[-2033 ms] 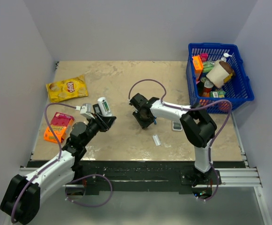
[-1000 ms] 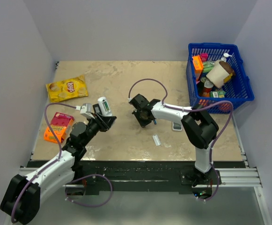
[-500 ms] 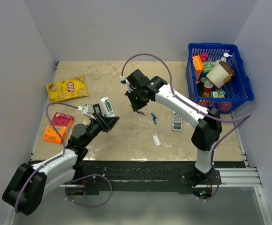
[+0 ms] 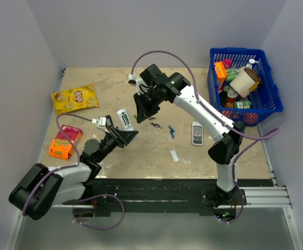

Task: Load the batteries into the remote control
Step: Load the battery into the remote control.

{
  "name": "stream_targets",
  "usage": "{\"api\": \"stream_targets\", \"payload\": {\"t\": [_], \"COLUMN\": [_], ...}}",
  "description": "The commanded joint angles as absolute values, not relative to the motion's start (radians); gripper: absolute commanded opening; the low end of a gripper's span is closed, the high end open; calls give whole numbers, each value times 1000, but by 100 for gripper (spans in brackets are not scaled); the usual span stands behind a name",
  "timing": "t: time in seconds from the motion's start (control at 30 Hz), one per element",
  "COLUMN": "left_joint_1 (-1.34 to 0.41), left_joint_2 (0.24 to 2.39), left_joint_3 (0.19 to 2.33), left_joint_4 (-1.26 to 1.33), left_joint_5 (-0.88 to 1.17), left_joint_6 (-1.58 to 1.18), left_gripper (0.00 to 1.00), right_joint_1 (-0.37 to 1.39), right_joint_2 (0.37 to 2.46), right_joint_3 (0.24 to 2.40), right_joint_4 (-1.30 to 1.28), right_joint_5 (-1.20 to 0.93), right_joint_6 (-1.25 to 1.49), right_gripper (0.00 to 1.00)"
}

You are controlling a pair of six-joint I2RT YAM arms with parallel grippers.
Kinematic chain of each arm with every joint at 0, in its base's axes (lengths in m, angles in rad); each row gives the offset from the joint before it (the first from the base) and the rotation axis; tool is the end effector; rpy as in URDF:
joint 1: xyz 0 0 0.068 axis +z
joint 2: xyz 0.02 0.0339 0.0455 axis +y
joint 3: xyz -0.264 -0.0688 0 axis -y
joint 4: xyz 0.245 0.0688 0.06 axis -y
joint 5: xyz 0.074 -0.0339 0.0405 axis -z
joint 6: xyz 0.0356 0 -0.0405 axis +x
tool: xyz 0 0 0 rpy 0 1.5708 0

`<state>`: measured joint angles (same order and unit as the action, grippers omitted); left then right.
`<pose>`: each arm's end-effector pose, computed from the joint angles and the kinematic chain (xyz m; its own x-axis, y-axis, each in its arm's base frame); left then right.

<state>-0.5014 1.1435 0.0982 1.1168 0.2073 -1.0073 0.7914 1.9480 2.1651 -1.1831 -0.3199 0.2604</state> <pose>0.1666 -0.0997 0.1797 -0.5164 -0.6604 -0.5452 0.4004 0.3766 -0.8354 0.2766 0.2959 0.3816 -0.7649 -0.4264 -0.4828 -0.6251 0.6725 0.3964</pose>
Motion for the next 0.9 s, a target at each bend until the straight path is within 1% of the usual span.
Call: {"api": "stream_targets", "payload": {"t": [0.0,0.33,0.87], "left_joint_1": [-534,-571,-598], "left_joint_2": [1170,1203,1210], "left_joint_3": [106,159,189], "left_joint_4": [1287,1255,1235], "left_joint_5": [212,204,201], "left_joint_6": [-1014,-1000,-985], "left_gripper": [0,0,0], "right_joint_1": [798,808,815], "right_joint_2": [1956,1982,2011], "right_joint_3": [2194,2210,2210], "right_joint_4": [-1195,-1220,-1209], "right_joint_5": [-390,-413,-397], "right_joint_6": [322,353,382], "right_gripper": [0,0,0]}}
